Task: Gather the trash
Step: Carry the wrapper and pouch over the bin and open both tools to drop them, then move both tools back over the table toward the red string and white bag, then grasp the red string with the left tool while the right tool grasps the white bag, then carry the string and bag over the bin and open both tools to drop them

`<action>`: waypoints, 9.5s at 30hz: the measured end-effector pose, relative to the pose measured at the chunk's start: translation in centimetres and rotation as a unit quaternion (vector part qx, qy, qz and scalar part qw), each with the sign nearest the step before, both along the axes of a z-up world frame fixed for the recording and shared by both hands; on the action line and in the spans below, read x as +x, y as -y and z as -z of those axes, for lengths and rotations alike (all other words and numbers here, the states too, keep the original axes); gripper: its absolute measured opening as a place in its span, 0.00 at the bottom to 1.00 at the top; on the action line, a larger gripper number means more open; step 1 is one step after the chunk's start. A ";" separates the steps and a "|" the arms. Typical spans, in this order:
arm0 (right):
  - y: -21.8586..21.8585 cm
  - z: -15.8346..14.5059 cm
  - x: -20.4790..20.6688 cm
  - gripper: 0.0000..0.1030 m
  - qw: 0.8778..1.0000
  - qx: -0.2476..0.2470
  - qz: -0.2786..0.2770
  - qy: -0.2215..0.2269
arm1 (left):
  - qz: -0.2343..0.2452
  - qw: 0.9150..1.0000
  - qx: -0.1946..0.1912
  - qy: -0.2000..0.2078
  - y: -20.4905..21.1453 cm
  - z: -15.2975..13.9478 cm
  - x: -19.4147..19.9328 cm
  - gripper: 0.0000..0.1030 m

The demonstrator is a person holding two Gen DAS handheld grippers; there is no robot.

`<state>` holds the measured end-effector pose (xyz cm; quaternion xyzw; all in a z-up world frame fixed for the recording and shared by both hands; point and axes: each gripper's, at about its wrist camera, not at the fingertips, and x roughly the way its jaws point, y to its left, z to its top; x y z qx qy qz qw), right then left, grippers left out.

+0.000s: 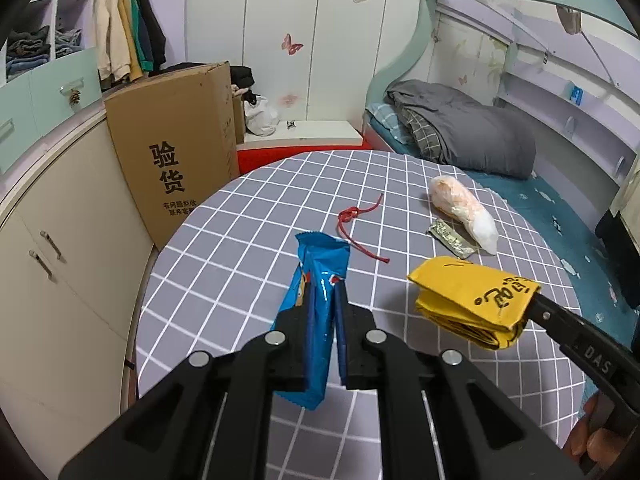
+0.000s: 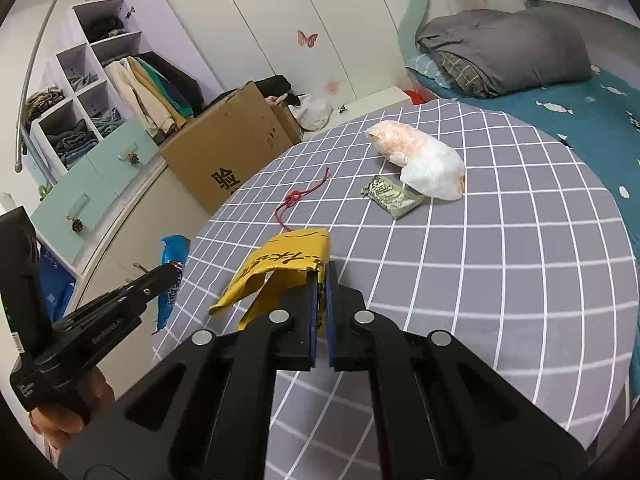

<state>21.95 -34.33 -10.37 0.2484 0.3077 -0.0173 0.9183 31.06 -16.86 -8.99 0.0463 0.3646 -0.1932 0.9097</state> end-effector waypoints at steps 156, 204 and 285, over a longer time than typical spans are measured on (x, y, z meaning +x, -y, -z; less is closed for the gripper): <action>-8.8 0.5 2.2 0.83 0.998 -0.037 -0.053 -0.004 | -0.136 0.990 -0.020 -0.022 -12.2 -0.1 -2.0 0.81; 9.0 0.3 8.8 0.33 0.994 -0.084 0.063 -0.040 | 0.014 1.000 0.002 -0.012 6.6 1.1 9.8 0.02; -37.1 10.4 5.2 0.33 0.948 -0.086 -0.277 -0.128 | -0.261 0.953 -0.025 -0.149 -36.5 15.6 -3.6 0.49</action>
